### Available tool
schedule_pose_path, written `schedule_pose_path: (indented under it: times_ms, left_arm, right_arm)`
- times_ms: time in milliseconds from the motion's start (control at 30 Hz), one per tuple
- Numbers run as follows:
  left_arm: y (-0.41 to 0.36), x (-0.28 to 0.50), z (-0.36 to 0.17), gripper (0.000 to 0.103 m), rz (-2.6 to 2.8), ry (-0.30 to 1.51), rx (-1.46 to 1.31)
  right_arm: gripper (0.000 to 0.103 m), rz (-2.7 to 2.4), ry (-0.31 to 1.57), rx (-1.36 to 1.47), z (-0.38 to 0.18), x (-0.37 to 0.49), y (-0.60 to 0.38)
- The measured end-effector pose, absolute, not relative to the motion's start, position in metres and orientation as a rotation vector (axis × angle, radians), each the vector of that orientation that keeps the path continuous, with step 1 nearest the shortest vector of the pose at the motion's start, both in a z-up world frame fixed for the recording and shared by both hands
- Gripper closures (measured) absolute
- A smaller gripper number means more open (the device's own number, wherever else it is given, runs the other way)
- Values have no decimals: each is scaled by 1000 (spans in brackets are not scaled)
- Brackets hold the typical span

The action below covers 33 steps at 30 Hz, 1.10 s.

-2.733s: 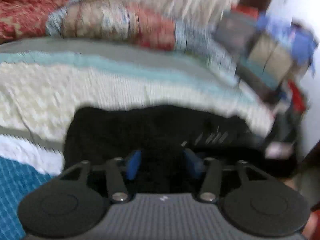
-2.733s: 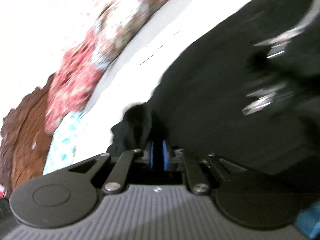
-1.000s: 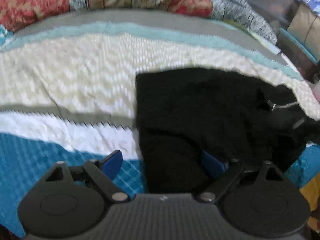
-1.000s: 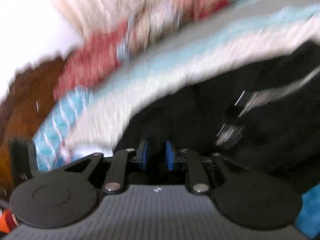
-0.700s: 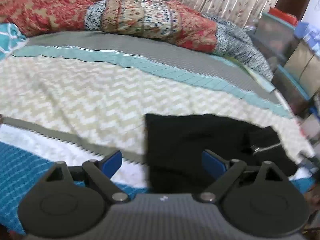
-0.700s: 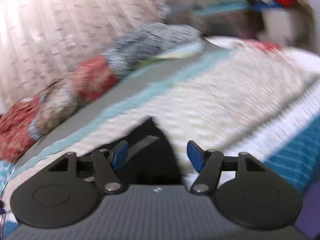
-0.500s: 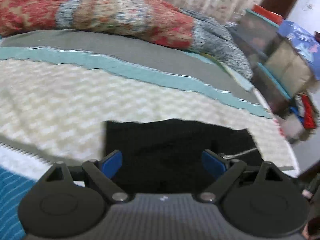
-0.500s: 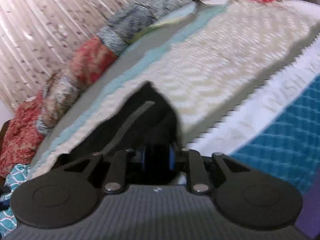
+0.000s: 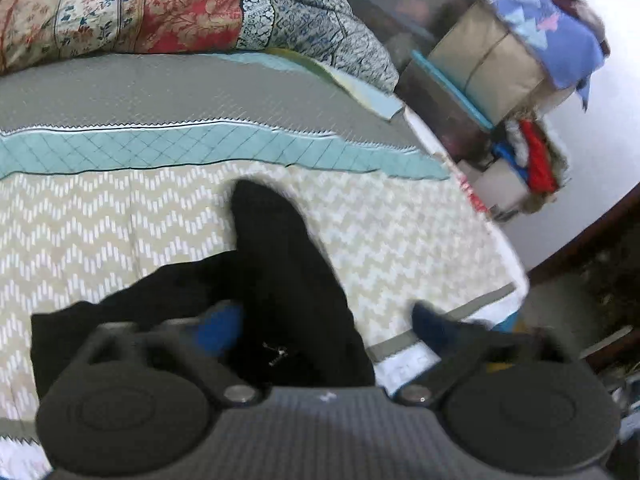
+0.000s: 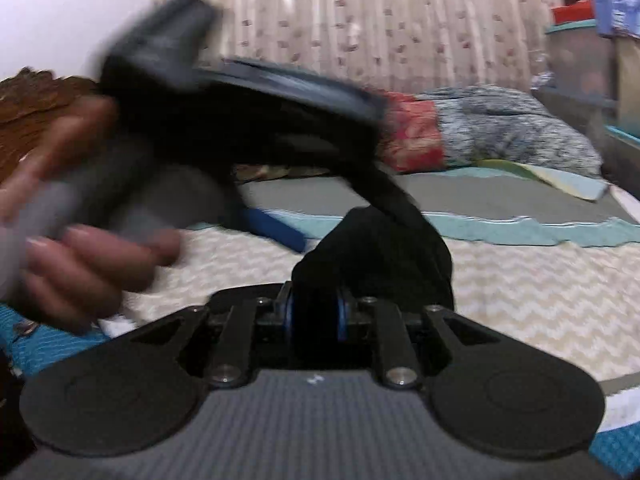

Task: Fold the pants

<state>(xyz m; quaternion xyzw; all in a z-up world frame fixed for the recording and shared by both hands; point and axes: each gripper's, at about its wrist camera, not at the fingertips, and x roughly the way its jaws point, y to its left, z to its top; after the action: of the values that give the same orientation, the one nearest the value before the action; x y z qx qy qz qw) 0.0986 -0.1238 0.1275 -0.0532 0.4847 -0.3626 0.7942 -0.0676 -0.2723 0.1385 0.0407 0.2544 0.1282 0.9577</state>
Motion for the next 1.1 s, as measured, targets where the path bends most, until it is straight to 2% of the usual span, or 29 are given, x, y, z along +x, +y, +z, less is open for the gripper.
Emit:
schedule_pose_path:
  times_ms: [33, 67, 267, 467, 533, 567, 633, 667, 700, 767, 833, 967, 1033, 1100]
  left_arm:
    - [-122, 98, 126, 85, -748, 1035, -78]
    - [-114, 96, 126, 90, -731, 1014, -77]
    - [-28, 73, 131, 90, -664, 875, -143]
    - [50, 74, 62, 89, -462, 1023, -311]
    - [54, 74, 31, 79, -409, 1085, -315]
    - [55, 73, 21, 70, -388, 1105, -317]
    - [59, 68, 17, 67, -392, 1077, -334]
    - [58, 68, 20, 58, -393, 1067, -329]
    - [57, 68, 26, 38, -382, 1059, -319]
    - [61, 67, 35, 23, -359, 1041, -312]
    - [67, 59, 45, 21, -386, 1013, -349]
    - [72, 41, 53, 8, -427, 1001, -407]
    - [67, 37, 49, 8, -430, 1012, -385]
    - [59, 35, 36, 16, -416, 1043, -343]
  right_arm:
    - [81, 275, 517, 69, 139, -73, -266]
    - [81, 278, 520, 40, 139, -74, -257]
    - [80, 384, 525, -22, 143, -70, -213]
    - [77, 532, 628, -126, 102, -58, -157]
    - [73, 563, 691, -166, 84, -55, -148]
    - [69, 595, 720, -166, 79, -53, -149]
    - [66, 635, 734, -113, 86, -50, -161]
    - [66, 645, 734, -76, 93, -48, -171]
    - [66, 647, 725, -29, 103, -52, -183]
    - [66, 620, 692, 80, 121, -58, -214]
    - [66, 560, 670, 164, 130, -69, -241]
    - [66, 406, 686, 229, 131, -74, -285]
    - [66, 378, 731, 291, 121, -73, -299]
    - [66, 382, 821, 379, 101, -68, -306]
